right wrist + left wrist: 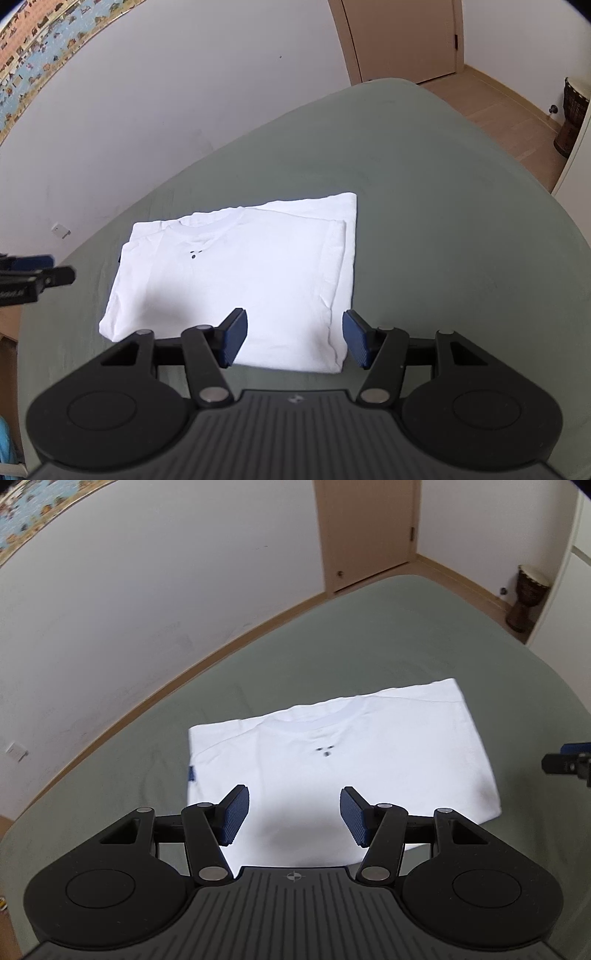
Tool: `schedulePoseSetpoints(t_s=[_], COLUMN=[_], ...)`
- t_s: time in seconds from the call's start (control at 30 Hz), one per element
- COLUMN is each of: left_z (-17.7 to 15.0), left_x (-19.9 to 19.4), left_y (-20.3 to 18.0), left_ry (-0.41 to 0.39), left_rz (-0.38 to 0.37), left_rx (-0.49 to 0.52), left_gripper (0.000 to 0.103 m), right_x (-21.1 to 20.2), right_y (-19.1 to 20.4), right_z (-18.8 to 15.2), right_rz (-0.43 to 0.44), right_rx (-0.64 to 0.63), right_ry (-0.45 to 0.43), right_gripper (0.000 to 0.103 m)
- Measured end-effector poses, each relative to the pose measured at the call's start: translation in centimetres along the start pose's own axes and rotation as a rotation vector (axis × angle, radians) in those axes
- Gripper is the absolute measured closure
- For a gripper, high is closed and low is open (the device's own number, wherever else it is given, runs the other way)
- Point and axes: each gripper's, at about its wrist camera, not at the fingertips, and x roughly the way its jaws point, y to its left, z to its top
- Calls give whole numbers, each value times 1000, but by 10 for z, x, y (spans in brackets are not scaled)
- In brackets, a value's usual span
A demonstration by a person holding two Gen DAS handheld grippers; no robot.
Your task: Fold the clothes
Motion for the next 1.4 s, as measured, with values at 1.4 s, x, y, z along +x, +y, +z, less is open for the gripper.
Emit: schedulePoseSetpoints(t_s=[1.4], left_z=[87], left_x=[198], left_y=[-156], left_ry=[-134], left_rz=[-571], left_rx=[910], left_gripper=[49], right_x=[82], right_y=[-52], right_z=[-65], right_rz=[-96], right_rx=[172], right_ry=[-23], right_gripper=[37])
